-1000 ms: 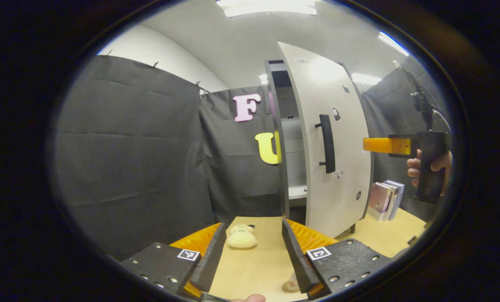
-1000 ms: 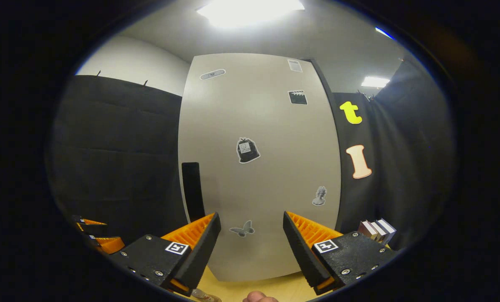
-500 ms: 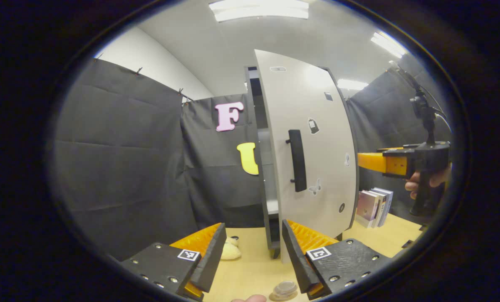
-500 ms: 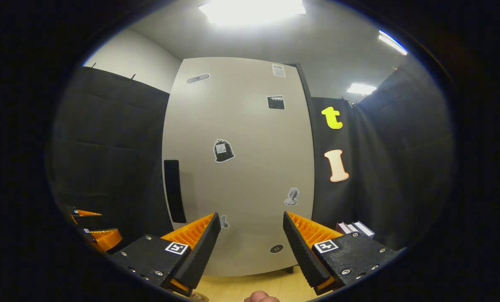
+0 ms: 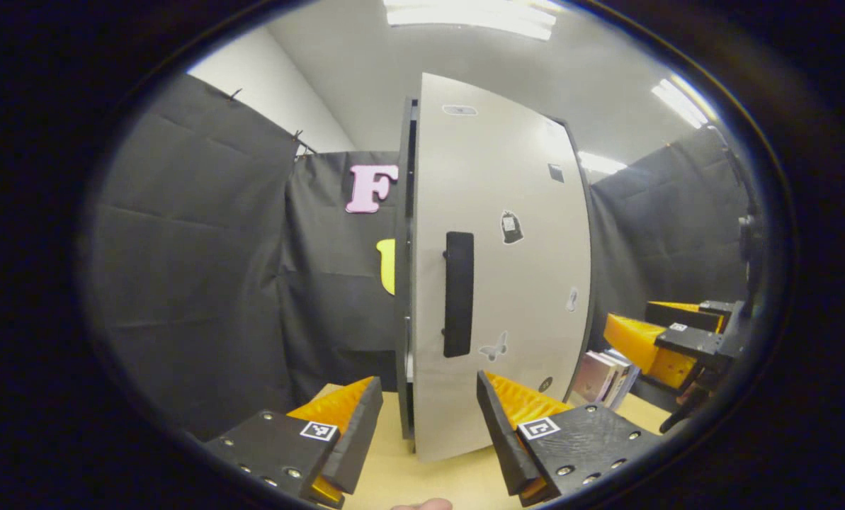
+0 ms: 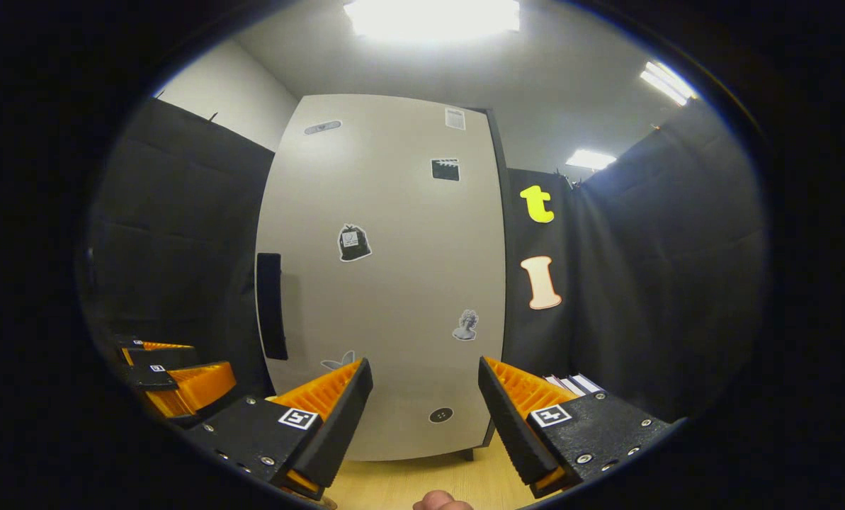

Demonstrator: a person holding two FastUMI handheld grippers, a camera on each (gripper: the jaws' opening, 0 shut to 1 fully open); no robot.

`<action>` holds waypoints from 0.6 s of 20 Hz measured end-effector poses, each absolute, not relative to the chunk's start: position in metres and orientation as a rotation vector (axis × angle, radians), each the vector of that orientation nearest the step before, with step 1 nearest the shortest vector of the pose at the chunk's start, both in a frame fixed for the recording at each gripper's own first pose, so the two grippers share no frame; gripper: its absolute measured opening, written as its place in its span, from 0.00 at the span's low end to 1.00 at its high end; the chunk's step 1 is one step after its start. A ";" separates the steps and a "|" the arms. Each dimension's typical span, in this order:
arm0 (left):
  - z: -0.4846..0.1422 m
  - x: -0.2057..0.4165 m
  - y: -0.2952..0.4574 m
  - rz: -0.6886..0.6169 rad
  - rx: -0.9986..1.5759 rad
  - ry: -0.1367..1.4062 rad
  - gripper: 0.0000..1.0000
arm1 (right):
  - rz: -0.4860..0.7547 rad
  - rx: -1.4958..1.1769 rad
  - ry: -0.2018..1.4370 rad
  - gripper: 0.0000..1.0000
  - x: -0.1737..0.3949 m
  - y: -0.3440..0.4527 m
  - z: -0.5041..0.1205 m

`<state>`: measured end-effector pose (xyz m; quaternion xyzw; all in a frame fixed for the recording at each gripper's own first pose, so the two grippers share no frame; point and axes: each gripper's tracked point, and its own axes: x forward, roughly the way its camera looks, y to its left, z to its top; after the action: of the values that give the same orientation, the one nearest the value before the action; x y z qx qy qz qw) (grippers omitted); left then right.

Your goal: Open the cabinet door with the right hand, grasp the bottle in the cabinet with the left hand and place it on the coaster, then close the cabinet door with the right hand.

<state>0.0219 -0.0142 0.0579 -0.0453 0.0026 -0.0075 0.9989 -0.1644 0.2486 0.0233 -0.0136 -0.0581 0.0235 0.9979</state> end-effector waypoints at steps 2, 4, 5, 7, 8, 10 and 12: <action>0.062 0.031 -0.013 0.003 -0.090 -0.009 0.81 | 0.009 -0.045 -0.118 0.93 -0.165 0.244 0.021; 0.068 0.034 -0.013 0.029 -0.052 -0.030 0.77 | -0.006 -0.049 -0.093 0.93 -0.161 0.247 0.009; 0.071 0.034 -0.014 0.041 -0.037 -0.040 0.75 | -0.011 -0.039 -0.074 0.93 -0.159 0.248 0.005; 0.074 0.035 -0.023 0.040 -0.040 -0.048 0.72 | -0.023 -0.019 -0.034 0.93 -0.158 0.245 -0.003; 0.072 0.037 -0.031 0.026 -0.049 -0.041 0.77 | -0.017 -0.005 -0.025 0.93 -0.159 0.246 -0.003; 0.070 0.035 -0.037 0.020 -0.048 -0.033 0.77 | -0.014 -0.004 -0.028 0.93 -0.162 0.246 0.002; 0.068 0.033 -0.042 0.018 -0.050 -0.027 0.77 | 0.014 -0.005 -0.027 0.93 -0.166 0.252 0.001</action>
<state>0.0328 -0.0416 0.0678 -0.0252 -0.0135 0.0090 0.9996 -0.1658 0.2519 0.0009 -0.0026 -0.0135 0.0072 0.9999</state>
